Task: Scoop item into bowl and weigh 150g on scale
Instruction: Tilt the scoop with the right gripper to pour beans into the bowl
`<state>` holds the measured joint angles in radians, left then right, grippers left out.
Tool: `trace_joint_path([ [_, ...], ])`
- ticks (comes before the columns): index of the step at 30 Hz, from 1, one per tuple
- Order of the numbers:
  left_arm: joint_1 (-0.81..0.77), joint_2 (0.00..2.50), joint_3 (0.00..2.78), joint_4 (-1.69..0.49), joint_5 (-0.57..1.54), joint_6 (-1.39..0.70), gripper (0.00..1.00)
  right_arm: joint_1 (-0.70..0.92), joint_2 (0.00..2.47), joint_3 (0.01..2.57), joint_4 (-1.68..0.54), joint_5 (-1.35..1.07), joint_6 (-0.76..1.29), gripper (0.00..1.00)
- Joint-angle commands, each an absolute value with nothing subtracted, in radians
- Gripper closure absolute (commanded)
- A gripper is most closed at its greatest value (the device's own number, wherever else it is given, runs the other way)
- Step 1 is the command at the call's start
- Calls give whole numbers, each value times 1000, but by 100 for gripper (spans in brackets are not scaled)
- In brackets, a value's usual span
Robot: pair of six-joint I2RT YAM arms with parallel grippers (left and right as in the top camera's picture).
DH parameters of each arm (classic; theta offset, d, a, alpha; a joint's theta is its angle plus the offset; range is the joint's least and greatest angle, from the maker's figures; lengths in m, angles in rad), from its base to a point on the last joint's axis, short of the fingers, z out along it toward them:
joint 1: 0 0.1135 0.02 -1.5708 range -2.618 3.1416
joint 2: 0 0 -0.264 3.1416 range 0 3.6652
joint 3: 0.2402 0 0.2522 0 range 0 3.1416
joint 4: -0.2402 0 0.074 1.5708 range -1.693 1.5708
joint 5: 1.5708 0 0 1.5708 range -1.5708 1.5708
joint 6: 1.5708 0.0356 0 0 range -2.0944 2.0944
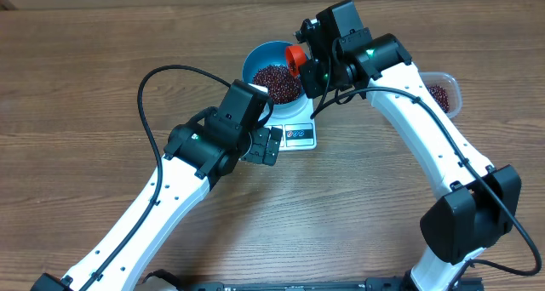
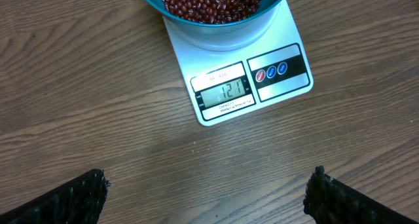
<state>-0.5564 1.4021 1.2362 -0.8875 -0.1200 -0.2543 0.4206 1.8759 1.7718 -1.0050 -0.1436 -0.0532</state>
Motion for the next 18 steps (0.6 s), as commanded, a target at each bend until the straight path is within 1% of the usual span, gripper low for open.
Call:
trace_joint_path([
  [1, -556, 1395, 1229, -886, -118, -239, 0, 426, 1872, 1801, -1000, -158, -80, 96],
  [6, -556, 1395, 1229, -886, -118, -239, 1, 427, 1872, 1801, -1005, -175, -86, 96],
  [9, -556, 1395, 1229, -886, -118, -239, 0, 435, 1872, 1801, -1028, -259, -219, 96],
  [11, -556, 1395, 1229, -886, -118, -239, 0, 438, 1872, 1801, -1026, -249, -237, 96],
  [12, -556, 1395, 1229, -886, -118, -239, 0, 437, 1872, 1801, -1019, -234, -228, 96],
  [15, -556, 1395, 1229, -886, -118, -239, 0, 437, 1872, 1801, -987, -133, -88, 96],
  [18, -556, 1395, 1229, -886, -118, -239, 0, 439, 1872, 1801, -987, -131, -76, 96],
])
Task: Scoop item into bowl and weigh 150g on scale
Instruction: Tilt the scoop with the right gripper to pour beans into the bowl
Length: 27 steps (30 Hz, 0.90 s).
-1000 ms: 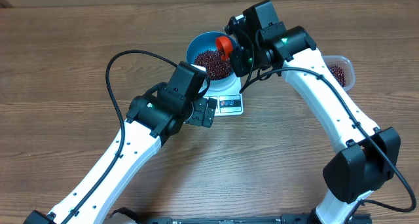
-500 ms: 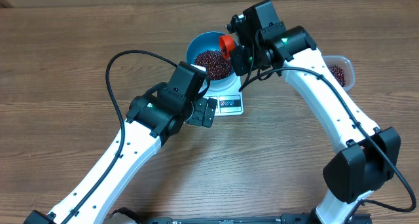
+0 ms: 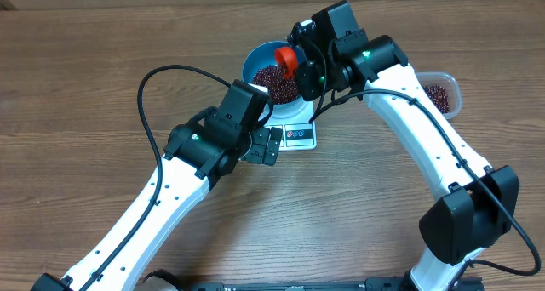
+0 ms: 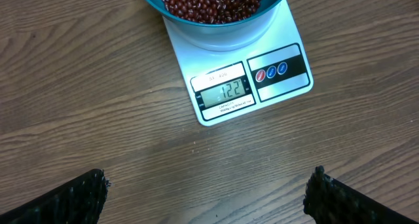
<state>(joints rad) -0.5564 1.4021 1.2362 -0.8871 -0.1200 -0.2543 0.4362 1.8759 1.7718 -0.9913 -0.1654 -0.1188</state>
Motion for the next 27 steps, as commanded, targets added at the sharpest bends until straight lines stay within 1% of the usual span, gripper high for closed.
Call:
trace_joint_path([
  [1, -556, 1395, 1229, -886, -118, -239, 0, 441, 1872, 1801, -991, -155, -96, 96],
  [3, -556, 1395, 1229, -886, -118, -239, 0, 449, 1872, 1801, -1016, -231, -223, 97],
  [4, -556, 1395, 1229, -886, -118, -239, 0, 454, 1872, 1801, -1023, -227, -245, 96],
  [5, -556, 1395, 1229, -886, -118, -239, 0, 457, 1872, 1801, -1020, -201, -238, 96],
  [6, -556, 1395, 1229, -886, -118, -239, 0, 459, 1872, 1801, -1003, -117, -171, 96],
  [8, -556, 1395, 1229, -886, -118, -239, 0, 459, 1872, 1801, -984, -47, -86, 96],
  [10, -556, 1395, 1229, -886, -118, -239, 0, 462, 1872, 1801, -987, -60, -109, 96],
  [11, -556, 1395, 1229, -886, -118, -239, 0, 468, 1872, 1801, -999, -85, -171, 97],
  [13, -556, 1395, 1229, -886, -118, -239, 0, 480, 1872, 1801, -1007, -67, -218, 96],
  [16, -556, 1395, 1229, -886, -118, -239, 1, 487, 1872, 1801, -989, 30, -135, 96],
  [18, -556, 1395, 1229, -886, -118, -239, 0, 487, 1872, 1801, -988, 12, -121, 96],
  [21, -556, 1395, 1229, -886, -118, -239, 0, 499, 1872, 1801, -1013, -74, -265, 96],
  [23, -556, 1395, 1229, -886, -118, -239, 0, 504, 1872, 1801, -1003, -16, -239, 96],
  [25, -556, 1395, 1229, -886, -118, -239, 0, 504, 1872, 1801, -986, 49, -155, 96],
  [27, -556, 1395, 1229, -886, -118, -239, 0, 504, 1872, 1801, -992, 28, -174, 96],
])
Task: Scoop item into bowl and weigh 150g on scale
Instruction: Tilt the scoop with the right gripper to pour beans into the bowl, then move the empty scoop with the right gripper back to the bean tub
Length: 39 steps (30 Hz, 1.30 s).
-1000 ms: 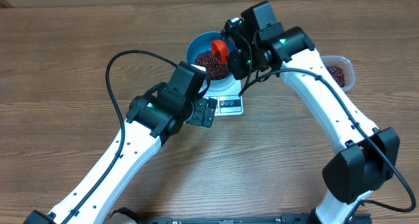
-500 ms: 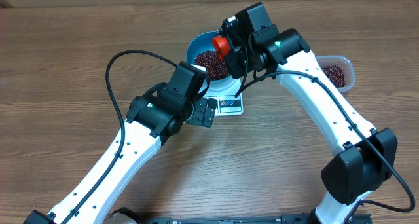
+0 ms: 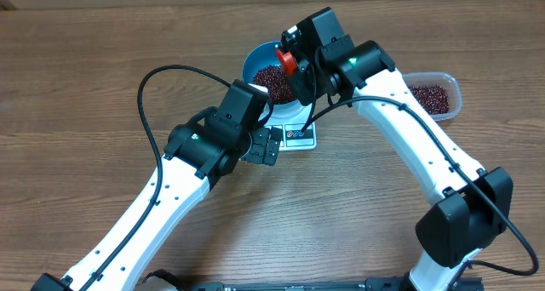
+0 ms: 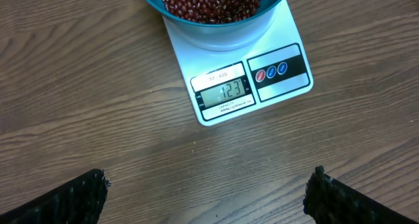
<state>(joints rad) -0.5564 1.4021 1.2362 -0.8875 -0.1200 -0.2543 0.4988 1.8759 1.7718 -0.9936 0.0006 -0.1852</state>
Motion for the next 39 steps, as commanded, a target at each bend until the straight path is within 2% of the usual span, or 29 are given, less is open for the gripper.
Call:
trace_joint_path([
  [1, -556, 1395, 1229, -886, -118, -239, 0, 506, 1872, 1801, -1004, -7, -226, 96],
  [4, -556, 1395, 1229, -886, -118, -239, 0, 521, 1872, 1801, -1021, -17, -316, 96],
  [8, -556, 1395, 1229, -886, -118, -239, 0, 522, 1872, 1801, -977, 75, -161, 96],
  [12, -556, 1395, 1229, -886, -118, -239, 0, 533, 1872, 1801, -1020, -52, -348, 96],
  [16, -556, 1395, 1229, -886, -118, -239, 0, 539, 1872, 1801, -992, 88, -214, 97],
  [21, -556, 1395, 1229, -886, -118, -239, 0, 501, 1872, 1802, -982, 44, -77, 96],
  [31, -556, 1395, 1229, -886, -118, -239, 0, 250, 1810, 1802, -1010, -442, -50, 96],
  [35, -556, 1395, 1229, -886, -118, -239, 0, 107, 1773, 1802, -1067, -443, -31, 96],
  [39, -556, 1395, 1229, -886, -118, -239, 0, -35, 1763, 1801, -1144, -333, -6, 96],
])
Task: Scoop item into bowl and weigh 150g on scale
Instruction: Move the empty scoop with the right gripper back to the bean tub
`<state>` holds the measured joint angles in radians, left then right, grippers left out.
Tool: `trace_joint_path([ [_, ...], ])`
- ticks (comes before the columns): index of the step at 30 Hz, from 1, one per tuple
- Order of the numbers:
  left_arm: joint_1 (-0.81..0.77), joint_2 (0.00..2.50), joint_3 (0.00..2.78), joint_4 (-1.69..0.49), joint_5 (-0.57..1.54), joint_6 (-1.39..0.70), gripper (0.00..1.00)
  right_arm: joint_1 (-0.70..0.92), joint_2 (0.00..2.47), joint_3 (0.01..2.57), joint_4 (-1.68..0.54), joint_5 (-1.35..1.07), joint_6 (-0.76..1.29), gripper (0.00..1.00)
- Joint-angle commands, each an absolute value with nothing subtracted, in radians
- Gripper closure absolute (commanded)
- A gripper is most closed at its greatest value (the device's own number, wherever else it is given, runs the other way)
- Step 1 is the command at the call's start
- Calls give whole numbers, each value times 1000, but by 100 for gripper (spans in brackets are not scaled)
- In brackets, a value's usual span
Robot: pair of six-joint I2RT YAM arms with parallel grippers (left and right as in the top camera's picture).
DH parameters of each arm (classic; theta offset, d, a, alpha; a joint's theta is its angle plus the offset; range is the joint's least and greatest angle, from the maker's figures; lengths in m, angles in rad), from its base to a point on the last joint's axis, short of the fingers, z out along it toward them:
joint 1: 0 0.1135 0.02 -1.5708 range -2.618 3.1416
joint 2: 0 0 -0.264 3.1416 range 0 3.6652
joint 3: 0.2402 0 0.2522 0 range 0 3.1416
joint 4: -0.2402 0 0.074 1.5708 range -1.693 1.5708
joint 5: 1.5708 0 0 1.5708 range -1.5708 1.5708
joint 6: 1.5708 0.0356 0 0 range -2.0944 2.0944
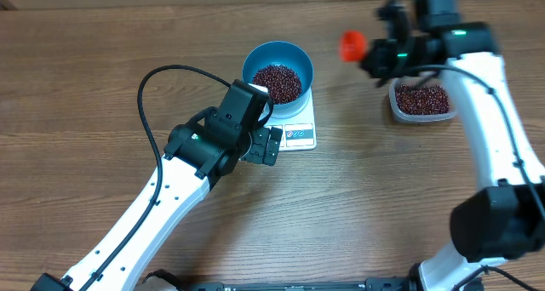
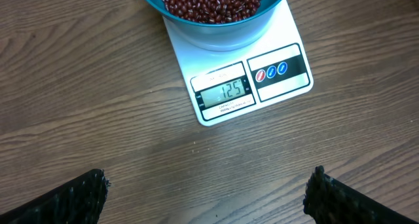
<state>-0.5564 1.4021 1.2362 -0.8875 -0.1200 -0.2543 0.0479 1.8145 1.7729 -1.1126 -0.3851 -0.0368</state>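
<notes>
A blue bowl (image 1: 278, 70) of red beans (image 2: 211, 2) stands on the white scale (image 1: 295, 131). In the left wrist view the scale's display (image 2: 225, 91) reads 125. My left gripper (image 2: 208, 201) hovers open over bare table just in front of the scale, nothing between its fingers. My right gripper (image 1: 381, 53) is at the back right, between the bowl and the bean tub, shut on a red scoop (image 1: 352, 45). The scoop's inside is turned from view.
A clear plastic tub (image 1: 420, 99) of red beans sits at the right, partly under my right arm. A black cable (image 1: 150, 95) loops over the table left of the bowl. Wooden table (image 1: 85, 87) all round.
My right gripper with the red scoop has moved from over the bowl to the right, next to the bean tub. The display went from 123 to 125. The left arm stayed put.
The right gripper held the red scoop at the bowl's right rim with the display at 121. The scoop was then further over the bowl, with readings of 122 and 123. Now the scoop is away by the tub and the display shows 125.
</notes>
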Motion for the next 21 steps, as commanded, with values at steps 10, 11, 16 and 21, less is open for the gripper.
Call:
trace_joint_path([
  [10, -556, 1395, 1229, -886, -118, -239, 0, -116, 1764, 1709, -1254, 129, -8, 96],
  [11, -556, 1395, 1229, -886, -118, -239, 0, -112, 1765, 1689, -1254, 148, -13, 96],
  [16, -556, 1395, 1229, -886, -118, -239, 0, -96, 1783, 1580, -1200, 150, -88, 96],
  [21, -556, 1395, 1229, -886, -118, -239, 1, -95, 1790, 1515, -1136, 172, -88, 96],
])
